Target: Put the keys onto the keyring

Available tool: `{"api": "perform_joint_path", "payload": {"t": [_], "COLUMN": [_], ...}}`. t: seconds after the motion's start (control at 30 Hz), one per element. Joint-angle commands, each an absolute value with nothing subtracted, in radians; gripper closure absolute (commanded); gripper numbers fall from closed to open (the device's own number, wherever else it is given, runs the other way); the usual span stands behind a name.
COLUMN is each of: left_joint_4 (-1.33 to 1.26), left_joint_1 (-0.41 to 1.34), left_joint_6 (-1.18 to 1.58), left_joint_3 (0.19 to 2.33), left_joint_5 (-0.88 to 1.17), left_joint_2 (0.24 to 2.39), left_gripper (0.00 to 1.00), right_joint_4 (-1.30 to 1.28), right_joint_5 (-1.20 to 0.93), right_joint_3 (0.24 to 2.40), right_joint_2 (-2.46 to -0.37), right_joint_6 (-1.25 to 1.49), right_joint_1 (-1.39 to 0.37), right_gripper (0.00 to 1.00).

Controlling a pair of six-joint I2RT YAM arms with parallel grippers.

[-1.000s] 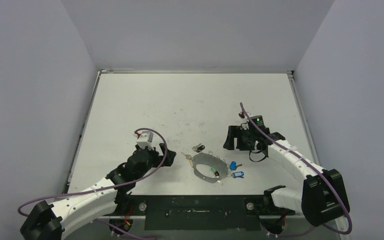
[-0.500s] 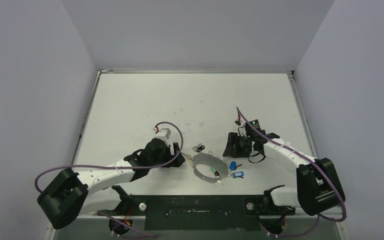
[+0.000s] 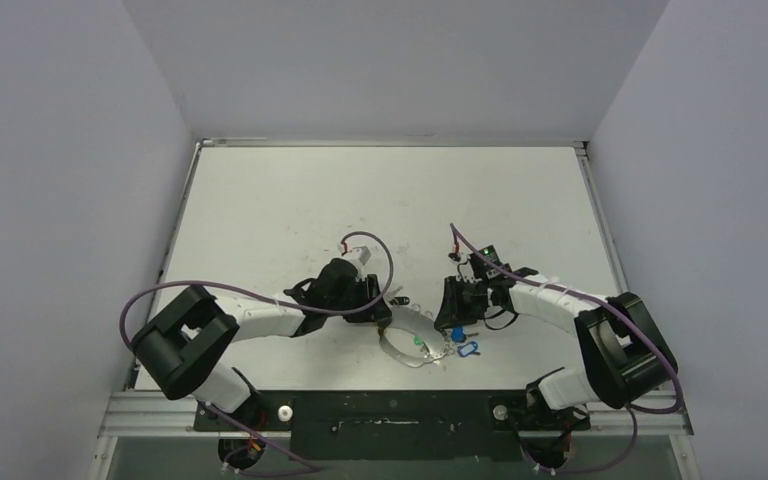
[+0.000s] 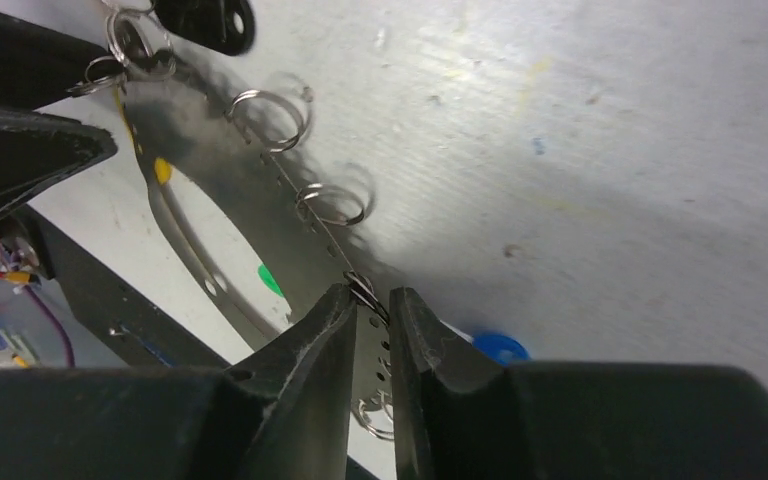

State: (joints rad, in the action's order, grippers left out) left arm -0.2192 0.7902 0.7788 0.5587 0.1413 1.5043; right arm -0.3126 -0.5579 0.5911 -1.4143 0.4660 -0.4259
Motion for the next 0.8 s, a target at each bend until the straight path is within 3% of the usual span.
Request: {"api": "perform_joint_path", "payload": {"t": [0.0, 0.13, 0.67, 0.77], "left_joint_4": [-0.258, -0.229, -0.145, -0.093], "left_joint_1": [0.778, 0.743, 0.542, 0.528], "left_joint_6": [0.801, 0.816, 0.676, 0.637], "left_joint_3": [0.578, 0.58, 0.558, 0.574], "left_joint_5": [0.118, 0.096, 0.06, 0.025], "left_joint_2": [1.51, 1.502, 1.328, 1.302], "left_gripper": [0.59, 0.71, 0.73, 0.71], "right_joint_4": [-0.267, -0.303, -0.235, -0.19], "right_joint_5": [-0.58, -0.584, -0.573, -0.58], "right_joint_3": [0.656, 0.714, 0.85, 0.839], "right_joint_2": [-1.417, -1.419, -1.535, -1.571], "right_joint_6": [0.499, 0.494, 0.602, 0.651], "right_joint_1": [-0.465, -0.492, -0.66, -0.699], "right_gripper": [0.88, 1.0, 1.0, 0.93]}}
